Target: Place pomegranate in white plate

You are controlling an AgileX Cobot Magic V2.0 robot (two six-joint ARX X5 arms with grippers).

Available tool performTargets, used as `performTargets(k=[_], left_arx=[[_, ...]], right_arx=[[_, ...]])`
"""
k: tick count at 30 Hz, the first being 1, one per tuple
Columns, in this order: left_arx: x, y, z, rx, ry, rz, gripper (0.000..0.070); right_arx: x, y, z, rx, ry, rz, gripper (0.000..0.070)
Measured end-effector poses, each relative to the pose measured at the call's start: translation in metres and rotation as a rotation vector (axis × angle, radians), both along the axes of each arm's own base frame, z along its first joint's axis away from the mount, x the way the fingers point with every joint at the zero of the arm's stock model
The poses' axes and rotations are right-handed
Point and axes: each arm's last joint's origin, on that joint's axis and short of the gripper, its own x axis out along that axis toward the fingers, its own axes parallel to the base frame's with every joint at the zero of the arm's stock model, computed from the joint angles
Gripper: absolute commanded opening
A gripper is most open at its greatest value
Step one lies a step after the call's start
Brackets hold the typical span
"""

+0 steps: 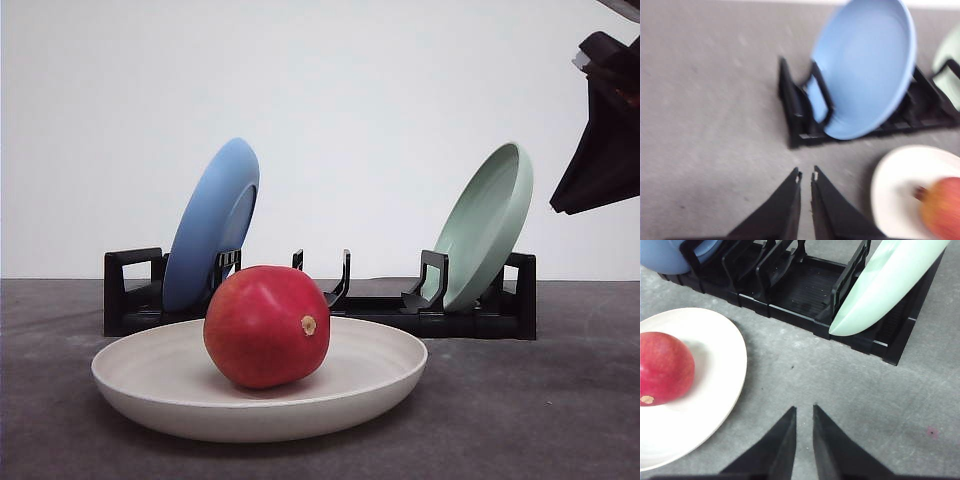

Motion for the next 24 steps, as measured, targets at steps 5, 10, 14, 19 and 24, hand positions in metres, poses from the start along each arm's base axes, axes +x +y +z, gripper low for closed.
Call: performTargets(k=[5, 10, 14, 19, 24], left_arx=[[-0.019, 0.009, -0.037, -0.003, -0.087, 0.065, 0.0017], [-0.032, 0.015, -0.06, 0.008, -0.16, 0.155, 0.0017], [-0.036, 0.016, -0.075, 0.007, -0.191, 0.17, 0.0017], [-0.036, 0.017, -0.087, 0.013, -0.209, 0.179, 0.0017], [-0.033, 0.017, -0.092, 0.013, -0.239, 0.181, 0.0017]], right_arx=[[0.0, 0.0, 0.0, 0.0, 0.0, 0.0, 0.0055], [0.0, 0.0, 0.0, 0.0, 0.0, 0.0, 0.0055], [0.0, 0.0, 0.0, 0.0, 0.0, 0.0, 0.0055], [0.0, 0.0, 0.0, 0.0, -0.001, 0.0, 0.0055], [0.0, 0.0, 0.0, 0.001, -0.001, 0.0, 0.0055]])
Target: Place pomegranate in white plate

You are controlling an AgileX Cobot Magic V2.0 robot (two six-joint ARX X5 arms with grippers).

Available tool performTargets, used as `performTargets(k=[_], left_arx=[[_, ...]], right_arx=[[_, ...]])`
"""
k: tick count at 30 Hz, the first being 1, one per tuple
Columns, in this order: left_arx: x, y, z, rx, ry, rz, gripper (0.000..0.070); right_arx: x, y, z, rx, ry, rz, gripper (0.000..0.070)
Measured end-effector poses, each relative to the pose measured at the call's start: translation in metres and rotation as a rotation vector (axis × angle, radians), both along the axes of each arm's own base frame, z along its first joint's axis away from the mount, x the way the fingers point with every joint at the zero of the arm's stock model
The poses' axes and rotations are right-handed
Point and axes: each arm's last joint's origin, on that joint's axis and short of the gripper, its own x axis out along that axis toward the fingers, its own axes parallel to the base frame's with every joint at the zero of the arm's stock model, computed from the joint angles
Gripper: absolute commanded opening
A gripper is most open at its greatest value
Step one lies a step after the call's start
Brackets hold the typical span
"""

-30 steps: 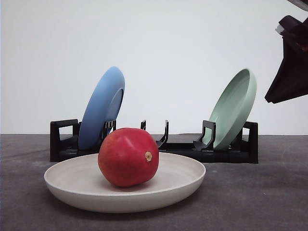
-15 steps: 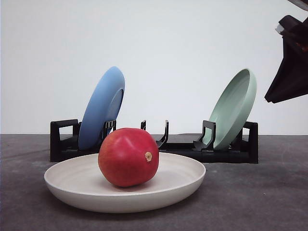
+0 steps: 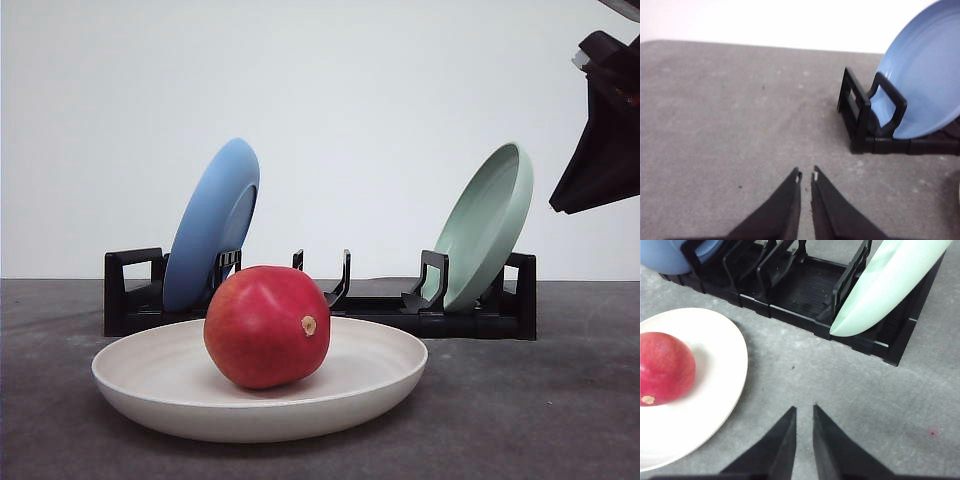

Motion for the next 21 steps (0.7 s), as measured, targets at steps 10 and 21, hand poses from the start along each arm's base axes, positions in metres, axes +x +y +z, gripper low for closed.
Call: performTargets(k=[10, 21], left_arx=[[0.0004, 0.0, 0.0024, 0.0, -0.025, 0.0, 0.0017], [0.0004, 0.0, 0.0024, 0.0, -0.025, 0.0, 0.0017]], right_arx=[[0.0, 0.0, 0.0, 0.0, 0.0, 0.0, 0.0055], [-0.0034, -0.0035, 0.0011, -0.039, -0.028, 0.0, 0.0055]])
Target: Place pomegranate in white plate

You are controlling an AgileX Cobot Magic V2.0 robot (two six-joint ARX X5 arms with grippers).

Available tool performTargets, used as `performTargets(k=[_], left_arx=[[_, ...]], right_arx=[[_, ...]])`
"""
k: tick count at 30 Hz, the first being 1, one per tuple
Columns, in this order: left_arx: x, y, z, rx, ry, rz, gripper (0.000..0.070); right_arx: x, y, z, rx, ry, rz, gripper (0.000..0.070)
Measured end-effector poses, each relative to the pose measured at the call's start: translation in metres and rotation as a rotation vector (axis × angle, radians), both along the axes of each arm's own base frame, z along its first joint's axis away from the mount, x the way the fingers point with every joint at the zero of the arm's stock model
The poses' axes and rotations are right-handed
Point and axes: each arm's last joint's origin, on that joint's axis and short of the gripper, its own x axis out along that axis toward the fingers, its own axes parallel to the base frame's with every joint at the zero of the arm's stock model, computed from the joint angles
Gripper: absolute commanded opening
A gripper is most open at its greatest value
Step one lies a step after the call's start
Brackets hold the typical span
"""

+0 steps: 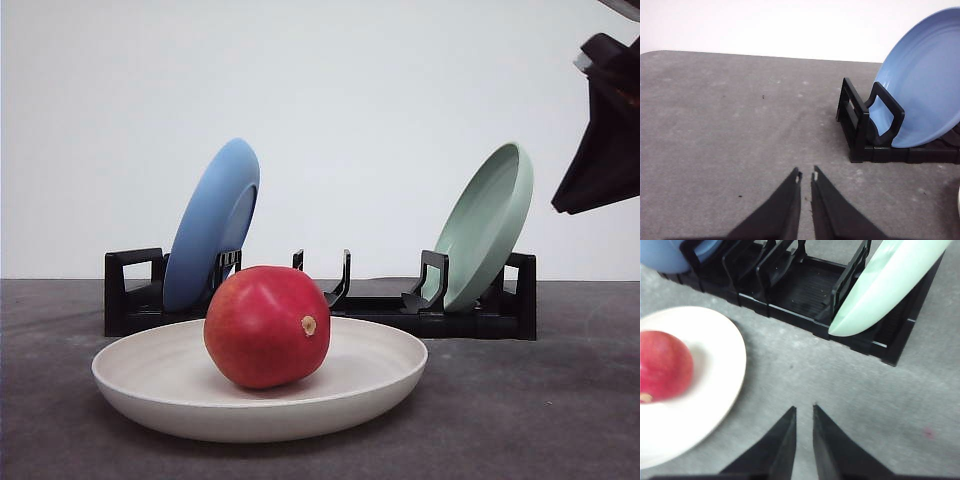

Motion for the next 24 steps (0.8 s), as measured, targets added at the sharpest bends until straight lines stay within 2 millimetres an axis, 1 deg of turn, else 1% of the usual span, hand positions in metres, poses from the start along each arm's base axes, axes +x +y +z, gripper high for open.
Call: performTargets(k=[3, 5, 9, 14, 19, 24], left_arx=[[0.0, 0.0, 0.0, 0.0, 0.0, 0.0, 0.0017], [0.0, 0.0, 0.0, 0.0, 0.0, 0.0, 0.0017], [0.0, 0.0, 0.0, 0.0, 0.0, 0.0, 0.0017], [0.0, 0.0, 0.0, 0.0, 0.0, 0.0, 0.0017], [0.0, 0.0, 0.0, 0.0, 0.0, 0.0, 0.0017], [0.0, 0.0, 0.0, 0.0, 0.0, 0.0, 0.0017]], right_arx=[[-0.01, -0.01, 0.0, -0.01, -0.077, -0.02, 0.0055], [-0.019, -0.017, -0.004, 0.001, -0.145, -0.043, 0.0055], [-0.035, -0.032, -0.025, 0.002, -0.282, -0.155, 0.0055], [-0.052, -0.046, -0.054, 0.007, -0.375, -0.254, 0.0055], [-0.06, -0.055, -0.065, 0.013, -0.458, -0.332, 0.0055], [-0.062, -0.061, -0.066, 0.014, -0.521, -0.384, 0.0055]])
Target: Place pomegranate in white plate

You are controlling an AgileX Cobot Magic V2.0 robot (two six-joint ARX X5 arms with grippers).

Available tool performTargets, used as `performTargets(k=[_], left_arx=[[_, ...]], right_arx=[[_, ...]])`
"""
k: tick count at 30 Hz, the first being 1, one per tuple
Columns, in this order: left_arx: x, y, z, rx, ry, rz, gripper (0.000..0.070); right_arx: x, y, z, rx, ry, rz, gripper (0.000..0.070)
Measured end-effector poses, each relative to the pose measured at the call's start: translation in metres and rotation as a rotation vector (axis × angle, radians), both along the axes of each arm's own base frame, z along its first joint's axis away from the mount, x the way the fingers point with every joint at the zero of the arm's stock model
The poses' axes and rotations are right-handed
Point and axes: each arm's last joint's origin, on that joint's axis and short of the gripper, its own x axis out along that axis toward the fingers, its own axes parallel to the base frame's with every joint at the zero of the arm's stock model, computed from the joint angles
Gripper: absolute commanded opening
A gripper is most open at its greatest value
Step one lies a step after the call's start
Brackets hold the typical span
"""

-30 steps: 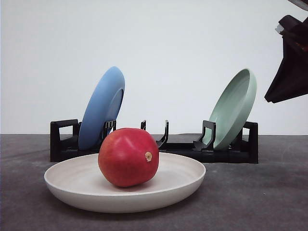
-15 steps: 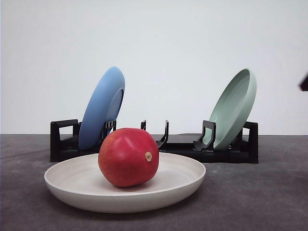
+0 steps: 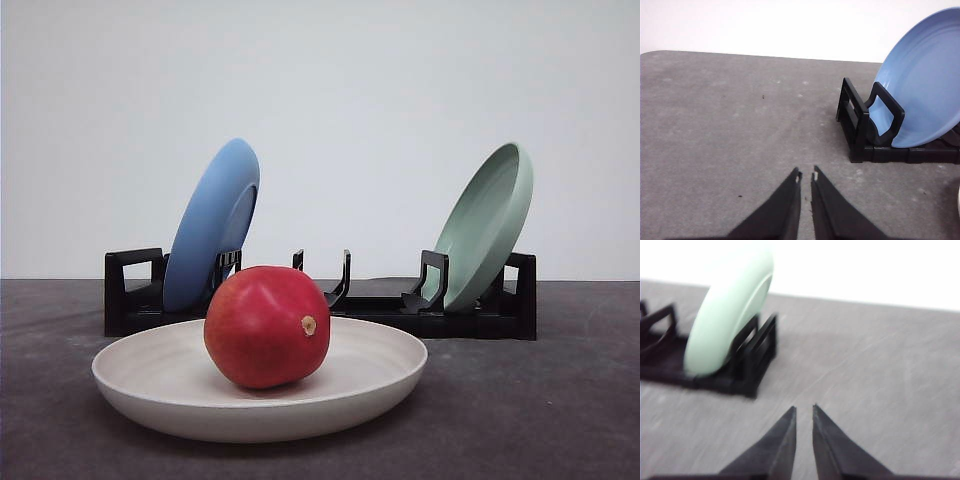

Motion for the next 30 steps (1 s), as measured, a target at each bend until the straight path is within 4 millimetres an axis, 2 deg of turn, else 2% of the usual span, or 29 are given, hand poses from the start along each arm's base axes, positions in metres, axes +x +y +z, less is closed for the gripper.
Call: performTargets(k=[10, 30], left_arx=[[0.0, 0.0, 0.0, 0.0, 0.0, 0.0, 0.0017], [0.0, 0.0, 0.0, 0.0, 0.0, 0.0, 0.0017]], right_arx=[[-0.0033, -0.004, 0.0036, -0.001, -0.075, -0.059, 0.0055], [-0.0032, -0.0041, 0.0035, -0.001, -0.074, -0.059, 0.0055]])
